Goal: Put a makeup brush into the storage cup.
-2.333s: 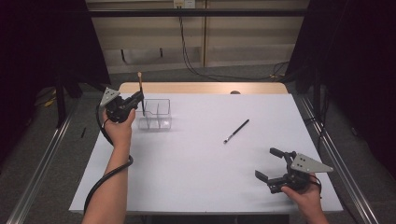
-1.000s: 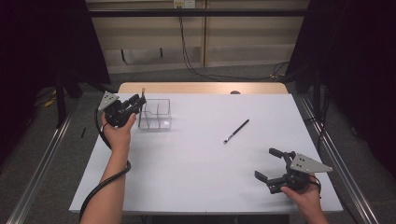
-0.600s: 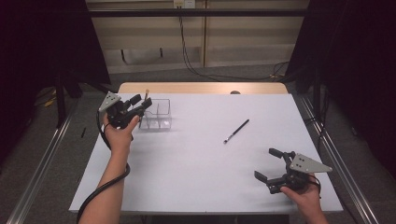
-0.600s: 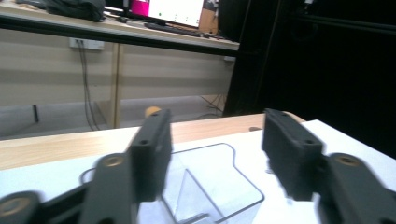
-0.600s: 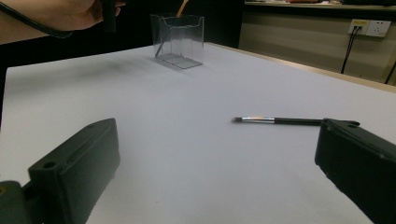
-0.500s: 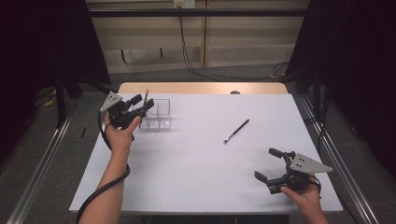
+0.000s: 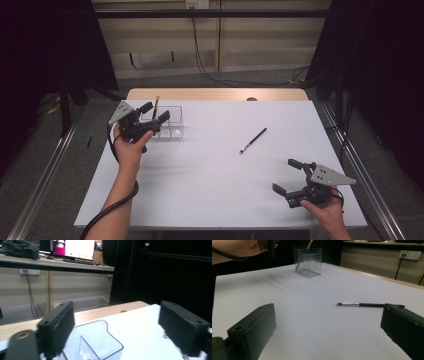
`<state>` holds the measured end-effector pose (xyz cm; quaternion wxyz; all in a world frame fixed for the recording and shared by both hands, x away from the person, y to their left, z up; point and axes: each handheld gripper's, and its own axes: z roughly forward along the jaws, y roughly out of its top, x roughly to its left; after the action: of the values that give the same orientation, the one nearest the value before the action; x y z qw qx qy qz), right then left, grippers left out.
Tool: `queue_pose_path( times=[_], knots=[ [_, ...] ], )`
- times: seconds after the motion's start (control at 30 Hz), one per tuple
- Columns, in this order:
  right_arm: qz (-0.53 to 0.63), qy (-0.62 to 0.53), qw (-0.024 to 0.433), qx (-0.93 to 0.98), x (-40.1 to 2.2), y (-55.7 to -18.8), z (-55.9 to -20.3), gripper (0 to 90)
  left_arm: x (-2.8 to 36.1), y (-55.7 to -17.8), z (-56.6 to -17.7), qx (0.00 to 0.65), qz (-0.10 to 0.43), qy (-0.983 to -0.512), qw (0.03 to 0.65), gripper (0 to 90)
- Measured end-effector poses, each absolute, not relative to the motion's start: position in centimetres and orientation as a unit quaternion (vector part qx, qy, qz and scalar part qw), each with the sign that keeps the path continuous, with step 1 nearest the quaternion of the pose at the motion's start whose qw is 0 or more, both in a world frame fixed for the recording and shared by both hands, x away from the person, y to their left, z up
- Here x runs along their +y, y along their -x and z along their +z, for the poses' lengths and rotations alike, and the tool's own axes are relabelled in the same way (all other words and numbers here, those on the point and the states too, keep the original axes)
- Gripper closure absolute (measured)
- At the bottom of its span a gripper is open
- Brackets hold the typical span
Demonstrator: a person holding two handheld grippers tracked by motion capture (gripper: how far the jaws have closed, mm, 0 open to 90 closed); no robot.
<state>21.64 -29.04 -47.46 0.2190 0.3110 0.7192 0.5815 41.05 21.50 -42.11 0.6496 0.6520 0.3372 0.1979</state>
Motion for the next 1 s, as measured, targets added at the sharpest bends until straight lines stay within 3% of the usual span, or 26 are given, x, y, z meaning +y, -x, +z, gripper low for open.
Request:
queue_pose_path(
  times=[0.33, 0.47, 1.0],
  knots=[
    [0.581, -0.311, 0.218, 0.720, -29.0, -21.7, -47.5, 0.0, 21.4, -40.4, -42.1, 0.328, 0.185, -0.665, 0.645, 5.8],
    [0.581, -0.311, 0.218, 0.719, -29.0, -21.7, -47.5, 0.0, 21.5, -40.4, -42.5, 0.352, 0.150, -0.674, 0.632, 4.5],
    [0.582, -0.311, 0.219, 0.719, -29.0, -21.7, -47.4, 0.0, 22.0, -38.4, -42.3, 0.293, 0.165, -0.686, 0.645, 0.1]
  ],
)
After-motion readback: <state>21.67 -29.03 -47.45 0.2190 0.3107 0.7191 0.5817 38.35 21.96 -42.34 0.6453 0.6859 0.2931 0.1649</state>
